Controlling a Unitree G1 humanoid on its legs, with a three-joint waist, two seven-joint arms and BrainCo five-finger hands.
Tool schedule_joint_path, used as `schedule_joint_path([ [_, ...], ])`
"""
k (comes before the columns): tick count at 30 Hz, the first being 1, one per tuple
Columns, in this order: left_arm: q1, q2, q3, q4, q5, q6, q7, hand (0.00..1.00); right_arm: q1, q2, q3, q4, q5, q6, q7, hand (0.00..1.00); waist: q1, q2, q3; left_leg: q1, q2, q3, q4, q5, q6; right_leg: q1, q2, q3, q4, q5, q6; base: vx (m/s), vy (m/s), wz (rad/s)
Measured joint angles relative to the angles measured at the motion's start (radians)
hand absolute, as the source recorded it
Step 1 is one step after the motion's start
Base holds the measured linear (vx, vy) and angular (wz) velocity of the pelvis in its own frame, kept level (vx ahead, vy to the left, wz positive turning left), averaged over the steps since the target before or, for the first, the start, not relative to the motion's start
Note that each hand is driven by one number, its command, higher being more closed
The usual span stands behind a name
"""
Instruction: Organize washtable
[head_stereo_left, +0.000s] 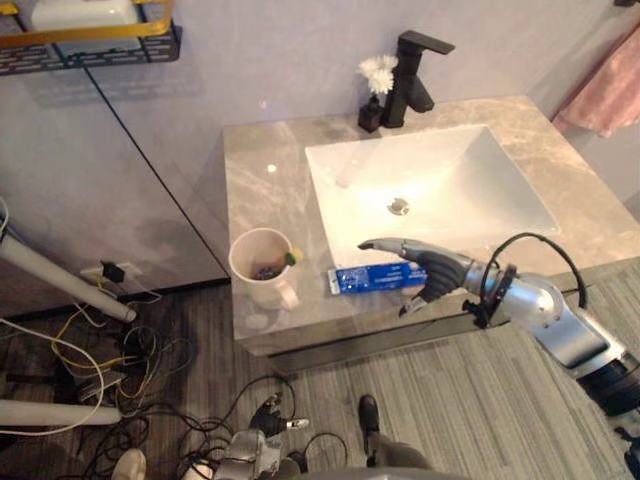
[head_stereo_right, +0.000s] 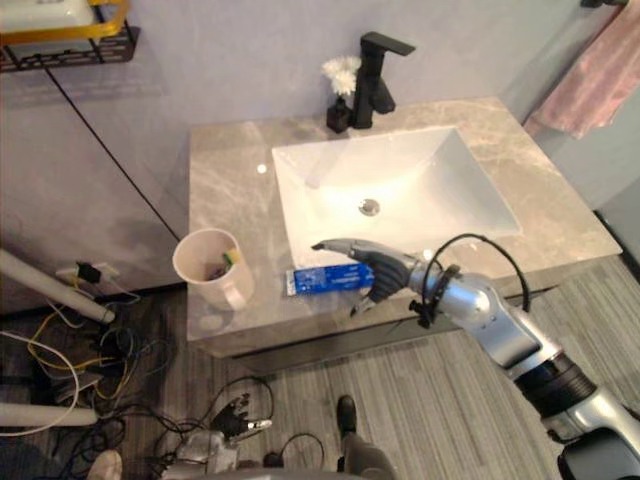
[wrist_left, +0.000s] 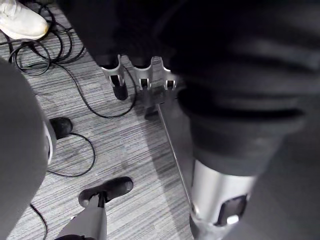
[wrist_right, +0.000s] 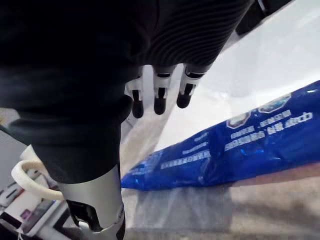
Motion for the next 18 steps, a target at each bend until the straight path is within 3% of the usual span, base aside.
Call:
schedule_joint_path([
  [18,0.001,0.003,-0.004,0.0,0.0,-0.006,0.001,0.0,0.002,0.054,-0.044,0.1,-0.001,0.003,-0.042,0.0,-0.001,0.006,0.005,0.002,-0.001,-0.001,0.001,0.001,0.0,0.0,0.001,-0.001,0.0,0.0,0.0,0.0,0.0,0.0],
])
